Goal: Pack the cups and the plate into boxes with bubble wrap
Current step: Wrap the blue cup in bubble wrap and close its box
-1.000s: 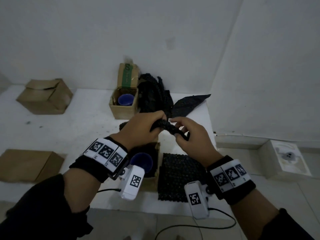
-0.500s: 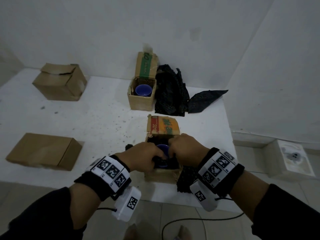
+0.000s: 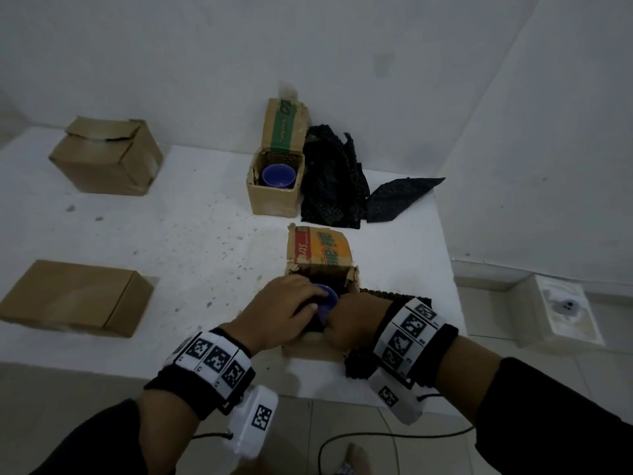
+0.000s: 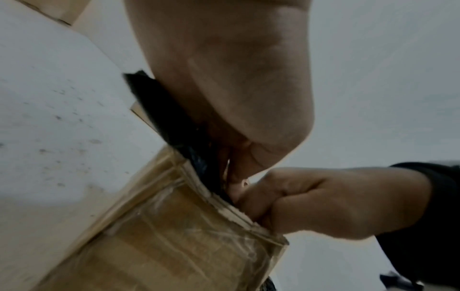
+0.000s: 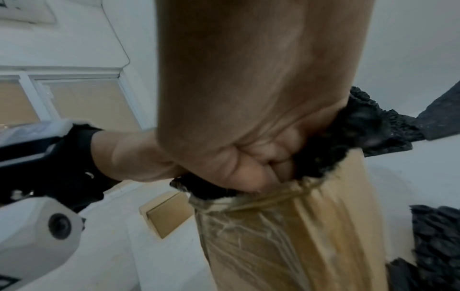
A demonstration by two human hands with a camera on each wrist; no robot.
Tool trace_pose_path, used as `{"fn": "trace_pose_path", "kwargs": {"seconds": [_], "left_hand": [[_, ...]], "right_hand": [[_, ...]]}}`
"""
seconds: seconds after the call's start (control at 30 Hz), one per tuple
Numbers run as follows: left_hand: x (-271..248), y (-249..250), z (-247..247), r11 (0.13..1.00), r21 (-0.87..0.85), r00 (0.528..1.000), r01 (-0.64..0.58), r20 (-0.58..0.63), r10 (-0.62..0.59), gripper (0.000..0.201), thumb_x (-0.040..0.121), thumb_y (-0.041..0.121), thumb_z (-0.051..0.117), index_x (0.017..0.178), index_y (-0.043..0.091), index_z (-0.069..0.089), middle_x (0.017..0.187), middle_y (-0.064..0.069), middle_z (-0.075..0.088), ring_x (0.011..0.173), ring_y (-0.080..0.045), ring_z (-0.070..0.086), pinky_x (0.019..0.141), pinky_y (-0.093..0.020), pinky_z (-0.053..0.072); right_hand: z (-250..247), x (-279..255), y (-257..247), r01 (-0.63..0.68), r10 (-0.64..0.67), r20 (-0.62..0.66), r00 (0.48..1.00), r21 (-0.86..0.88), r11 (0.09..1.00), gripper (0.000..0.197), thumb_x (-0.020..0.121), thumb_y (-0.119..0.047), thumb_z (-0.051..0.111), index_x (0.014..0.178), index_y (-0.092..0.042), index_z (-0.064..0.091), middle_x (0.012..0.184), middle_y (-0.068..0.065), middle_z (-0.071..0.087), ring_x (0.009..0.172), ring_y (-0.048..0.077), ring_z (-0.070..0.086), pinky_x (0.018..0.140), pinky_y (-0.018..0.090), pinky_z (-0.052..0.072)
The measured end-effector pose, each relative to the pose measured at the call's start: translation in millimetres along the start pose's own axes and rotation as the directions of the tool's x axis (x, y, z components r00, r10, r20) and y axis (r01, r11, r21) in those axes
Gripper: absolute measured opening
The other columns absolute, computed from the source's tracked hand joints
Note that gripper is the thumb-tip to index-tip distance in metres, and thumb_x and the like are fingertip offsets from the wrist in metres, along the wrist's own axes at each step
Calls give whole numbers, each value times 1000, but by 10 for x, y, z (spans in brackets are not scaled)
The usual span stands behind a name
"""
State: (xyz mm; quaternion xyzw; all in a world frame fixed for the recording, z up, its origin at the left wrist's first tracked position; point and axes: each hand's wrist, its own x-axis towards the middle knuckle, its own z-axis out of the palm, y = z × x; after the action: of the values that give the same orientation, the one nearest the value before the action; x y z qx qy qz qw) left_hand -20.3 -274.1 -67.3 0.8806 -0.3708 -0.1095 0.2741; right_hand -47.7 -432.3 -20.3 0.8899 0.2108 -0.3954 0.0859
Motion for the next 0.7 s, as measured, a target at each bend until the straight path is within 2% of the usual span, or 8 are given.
{"fn": "trace_pose_path", "kwargs": {"seconds": [0.13,0.2,0.3,0.37,0.43,0.5,0.6,0.7], "left_hand": [[-60,-110,66,994,-57,960,91,-260,-103,50,90,35,34,134,16,48,142,0,44,134,-17,33,112,-33,27],[-86,-120,107,961,-210,941,181,-246,-232,53,91,33,34,140,16,39,148,2,34,138,-12,26,114,-29,23],[-125,-113,149,864,-435,916,254,-178,-359,49,95,15,42,143,17,32,150,6,28,137,-5,23,112,-19,20],[-152,-120,172,835,-495,918,239,-166,-361,52,94,1,42,143,16,31,150,6,27,139,-6,23,112,-16,19],[-160,-114,182,770,-593,905,236,-154,-396,56,92,-7,39,142,18,34,150,5,29,139,-7,25,115,-27,23],[-153,-43,144,642,-723,876,256,-108,-471,56,92,-8,36,141,20,37,149,6,32,138,-7,28,115,-33,27],[-150,56,76,525,-813,864,251,-56,-500,54,94,-5,31,142,19,34,149,7,32,137,-6,28,108,-18,30],[-179,69,86,502,-833,873,232,-50,-485,52,92,22,29,144,21,30,148,12,30,134,-1,27,101,-9,31]], "right_hand": [[30,66,-11,-38,41,-35,999,98,994,49,99,-38,24,59,-16,39,61,4,44,61,17,41,71,31,35],[29,91,-13,-17,28,-76,997,141,990,46,98,-35,30,57,-15,40,59,3,44,55,15,39,65,29,34],[34,109,47,90,-33,-322,946,164,982,34,90,-27,48,61,-10,51,59,4,50,55,20,45,55,27,38],[53,93,90,187,-32,-502,864,260,947,16,85,-25,57,92,-12,62,85,5,62,77,22,56,68,31,47],[102,115,86,291,-35,-572,820,363,885,42,84,-22,59,125,-18,51,118,4,59,103,21,54,85,34,47],[171,152,11,346,-55,-560,827,430,834,53,86,-16,56,137,-21,43,130,3,55,115,20,48,90,31,42],[291,228,-24,386,-66,-574,817,459,800,41,84,-7,55,124,-19,60,117,3,65,107,19,54,87,25,41],[317,184,97,361,-98,-600,794,336,870,35,81,-11,48,105,-18,71,104,4,71,97,24,58,92,36,43]]}}
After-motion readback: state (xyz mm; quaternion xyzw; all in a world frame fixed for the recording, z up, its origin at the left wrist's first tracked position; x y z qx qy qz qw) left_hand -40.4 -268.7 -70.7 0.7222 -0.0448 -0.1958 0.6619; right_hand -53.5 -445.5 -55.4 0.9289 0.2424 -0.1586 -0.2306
